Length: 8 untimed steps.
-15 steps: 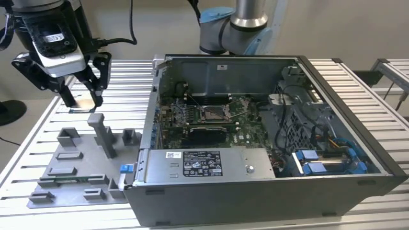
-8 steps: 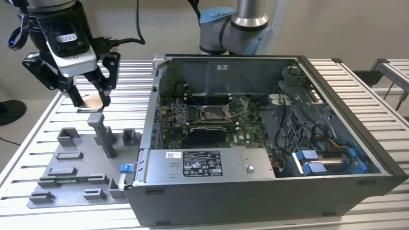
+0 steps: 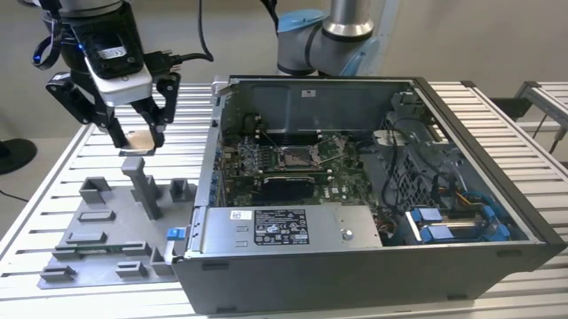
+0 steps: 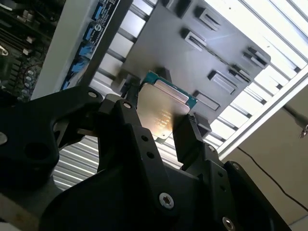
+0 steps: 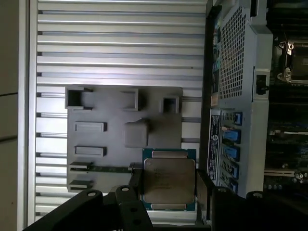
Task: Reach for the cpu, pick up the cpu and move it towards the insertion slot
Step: 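Pick up the cpu and move it towards the insertion slot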
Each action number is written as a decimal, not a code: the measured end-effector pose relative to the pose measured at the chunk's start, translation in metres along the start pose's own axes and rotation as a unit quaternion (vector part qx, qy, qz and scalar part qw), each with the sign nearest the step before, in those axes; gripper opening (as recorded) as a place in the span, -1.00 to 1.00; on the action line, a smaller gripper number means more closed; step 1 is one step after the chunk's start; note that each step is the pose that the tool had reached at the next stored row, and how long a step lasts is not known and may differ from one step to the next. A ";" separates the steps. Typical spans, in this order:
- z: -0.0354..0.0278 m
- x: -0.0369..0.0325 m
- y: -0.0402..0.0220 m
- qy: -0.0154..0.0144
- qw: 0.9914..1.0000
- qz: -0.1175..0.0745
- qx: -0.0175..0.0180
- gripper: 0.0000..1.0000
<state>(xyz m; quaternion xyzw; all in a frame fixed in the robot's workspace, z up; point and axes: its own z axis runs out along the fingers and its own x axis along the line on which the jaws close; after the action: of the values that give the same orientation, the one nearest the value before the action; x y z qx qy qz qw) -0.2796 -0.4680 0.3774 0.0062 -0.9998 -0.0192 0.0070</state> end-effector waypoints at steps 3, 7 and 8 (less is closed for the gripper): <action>-0.0001 -0.0062 -0.0001 0.001 1.000 0.000 0.000 -1.00; -0.0002 -0.0150 -0.0002 0.002 1.000 0.000 0.000 -1.00; -0.0002 -0.0174 -0.0002 0.002 1.000 0.000 0.000 -1.00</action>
<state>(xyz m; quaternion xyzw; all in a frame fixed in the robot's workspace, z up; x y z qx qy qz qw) -0.2622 -0.4680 0.3774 0.0061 -0.9998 -0.0192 0.0090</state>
